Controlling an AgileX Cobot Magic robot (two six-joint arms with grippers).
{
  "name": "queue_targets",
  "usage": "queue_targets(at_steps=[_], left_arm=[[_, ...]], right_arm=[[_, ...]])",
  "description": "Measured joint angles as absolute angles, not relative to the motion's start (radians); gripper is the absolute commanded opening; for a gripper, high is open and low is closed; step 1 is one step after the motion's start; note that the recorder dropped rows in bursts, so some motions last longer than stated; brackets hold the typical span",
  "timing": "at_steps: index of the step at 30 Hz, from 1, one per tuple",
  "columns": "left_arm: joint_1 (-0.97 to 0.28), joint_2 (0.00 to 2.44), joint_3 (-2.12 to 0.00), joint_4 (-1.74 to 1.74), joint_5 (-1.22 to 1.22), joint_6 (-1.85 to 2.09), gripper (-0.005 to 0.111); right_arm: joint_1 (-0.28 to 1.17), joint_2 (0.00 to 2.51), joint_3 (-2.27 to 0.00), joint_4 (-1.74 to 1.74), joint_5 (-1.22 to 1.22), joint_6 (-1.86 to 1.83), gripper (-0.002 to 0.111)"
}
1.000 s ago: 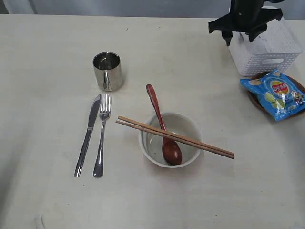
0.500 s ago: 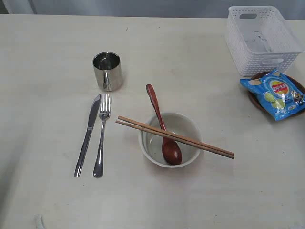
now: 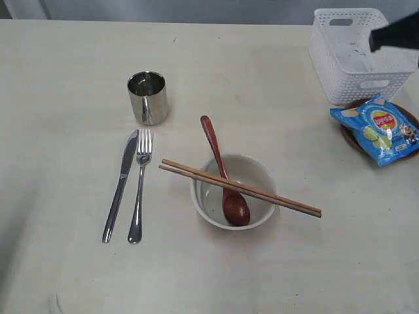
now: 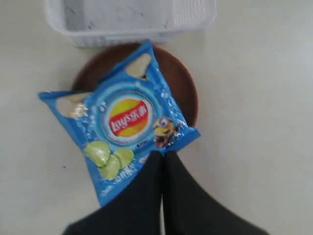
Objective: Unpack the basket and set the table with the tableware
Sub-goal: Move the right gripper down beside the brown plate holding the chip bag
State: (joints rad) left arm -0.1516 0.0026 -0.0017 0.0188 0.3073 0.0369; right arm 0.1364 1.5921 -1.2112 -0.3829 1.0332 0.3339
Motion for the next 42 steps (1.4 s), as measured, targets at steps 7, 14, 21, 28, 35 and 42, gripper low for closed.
queue_targets(at_steps=[7,14,21,28,35,42], left_arm=[[-0.152,0.003,-0.002,0.019,0.307,0.037,0.000],[-0.152,0.003,-0.002,0.019,0.307,0.037,0.000],[-0.152,0.003,-0.002,0.019,0.307,0.037,0.000],[-0.152,0.003,-0.002,0.019,0.307,0.037,0.000],[-0.152,0.003,-0.002,0.019,0.307,0.037,0.000],[-0.152,0.003,-0.002,0.019,0.307,0.037,0.000]], right_arm=[[-0.103,1.598,-1.044,-0.290,0.850,0.350,0.000],[-0.167,1.703,-1.032,-0.255,0.753,0.342,0.000],[-0.174,1.805,-1.032,-0.327,0.672,0.387,0.000],[-0.244,1.864,-1.032,-0.339,0.616,0.415,0.000],[-0.283,1.897,-1.032,-0.336,0.583,0.413,0.000],[-0.283,1.928,-1.032,-0.261,0.543,0.340,0.000]])
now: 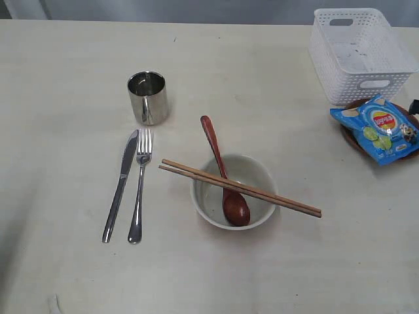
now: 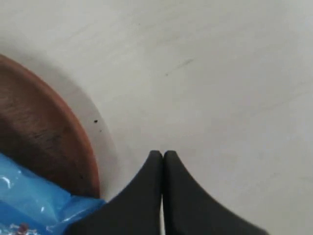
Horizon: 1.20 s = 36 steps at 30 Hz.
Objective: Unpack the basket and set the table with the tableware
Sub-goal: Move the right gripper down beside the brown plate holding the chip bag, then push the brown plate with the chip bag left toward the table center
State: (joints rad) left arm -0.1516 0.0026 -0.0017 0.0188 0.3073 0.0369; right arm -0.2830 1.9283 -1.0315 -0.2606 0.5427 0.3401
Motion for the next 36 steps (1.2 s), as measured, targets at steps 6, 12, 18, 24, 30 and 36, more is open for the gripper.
queue_targets(at_steps=[6,12,18,24,30,36], left_arm=[[-0.152,0.003,-0.002,0.019,0.307,0.037,0.000],[-0.152,0.003,-0.002,0.021,0.307,0.037,0.000],[-0.152,0.003,-0.002,0.021,0.307,0.037,0.000],[-0.152,0.003,-0.002,0.021,0.307,0.037,0.000],[-0.152,0.003,-0.002,0.021,0.307,0.037,0.000],[-0.152,0.003,-0.002,0.021,0.307,0.037,0.000]], right_arm=[[-0.283,1.937,-1.034,-0.142,0.494,0.206,0.000],[-0.283,1.937,-1.034,0.000,0.480,0.035,0.000],[-0.283,1.937,-1.034,0.162,0.472,-0.150,0.000],[-0.283,1.937,-1.034,0.230,0.472,-0.232,0.000],[-0.232,1.937,-1.034,0.235,0.472,-0.241,0.000],[-0.132,1.937,-1.034,0.235,0.474,-0.237,0.000]])
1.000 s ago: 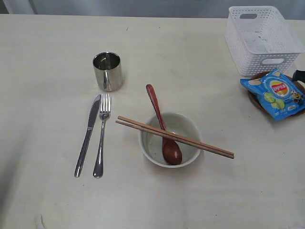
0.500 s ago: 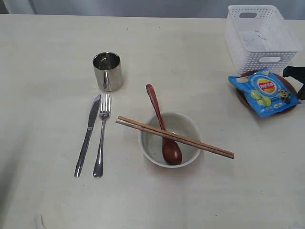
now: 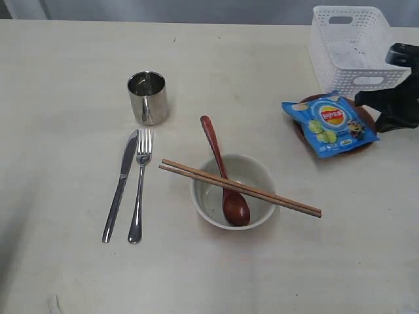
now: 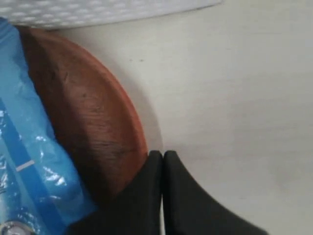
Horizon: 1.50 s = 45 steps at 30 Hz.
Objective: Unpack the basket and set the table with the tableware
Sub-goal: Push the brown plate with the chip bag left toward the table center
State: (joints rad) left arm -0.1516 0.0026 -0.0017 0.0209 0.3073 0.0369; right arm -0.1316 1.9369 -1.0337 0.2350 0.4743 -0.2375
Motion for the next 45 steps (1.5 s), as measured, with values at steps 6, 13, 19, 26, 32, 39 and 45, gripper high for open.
queue_targets(at_steps=[6,13,19,26,32,39,45], left_arm=[[-0.152,0.003,-0.002,0.019,0.307,0.037,0.000],[-0.152,0.003,-0.002,0.019,0.307,0.037,0.000],[-0.152,0.003,-0.002,0.019,0.307,0.037,0.000],[-0.152,0.003,-0.002,0.019,0.307,0.037,0.000],[-0.152,0.003,-0.002,0.019,0.307,0.037,0.000],[-0.152,0.003,-0.002,0.019,0.307,0.037,0.000],[-0.152,0.003,-0.002,0.019,0.307,0.037,0.000]], right_arm=[[-0.053,1.937,-1.035,0.235,0.476,-0.217,0.000],[0.098,1.937,-1.035,0.236,0.472,-0.193,0.000],[0.153,1.933,-1.035,0.205,0.481,-0.014,0.000],[0.153,1.801,-0.985,0.133,0.658,0.080,0.000],[0.161,1.794,-0.902,0.144,0.663,0.064,0.000],[0.246,1.794,-0.900,0.149,0.628,0.050,0.000],[0.261,1.844,-0.908,0.154,0.604,0.050,0.000]])
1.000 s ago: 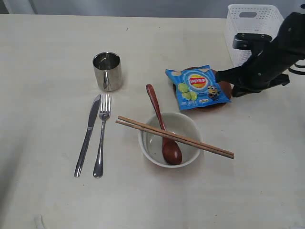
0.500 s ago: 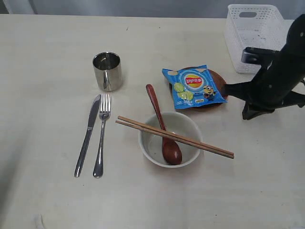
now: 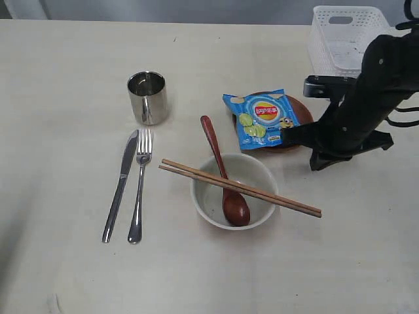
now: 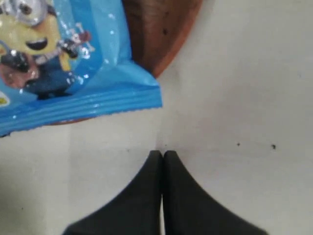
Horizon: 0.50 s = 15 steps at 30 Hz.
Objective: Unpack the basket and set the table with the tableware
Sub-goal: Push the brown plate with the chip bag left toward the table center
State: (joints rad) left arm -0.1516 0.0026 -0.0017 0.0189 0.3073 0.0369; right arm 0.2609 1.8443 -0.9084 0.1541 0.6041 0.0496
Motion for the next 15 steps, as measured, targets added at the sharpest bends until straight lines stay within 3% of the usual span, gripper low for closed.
queue_targets(at_steps=[15], left_arm=[[-0.152,0.003,-0.002,0.019,0.307,0.037,0.000]], right_arm=[[0.263,1.917,-0.983,0.348,0.551,-0.082,0.000]])
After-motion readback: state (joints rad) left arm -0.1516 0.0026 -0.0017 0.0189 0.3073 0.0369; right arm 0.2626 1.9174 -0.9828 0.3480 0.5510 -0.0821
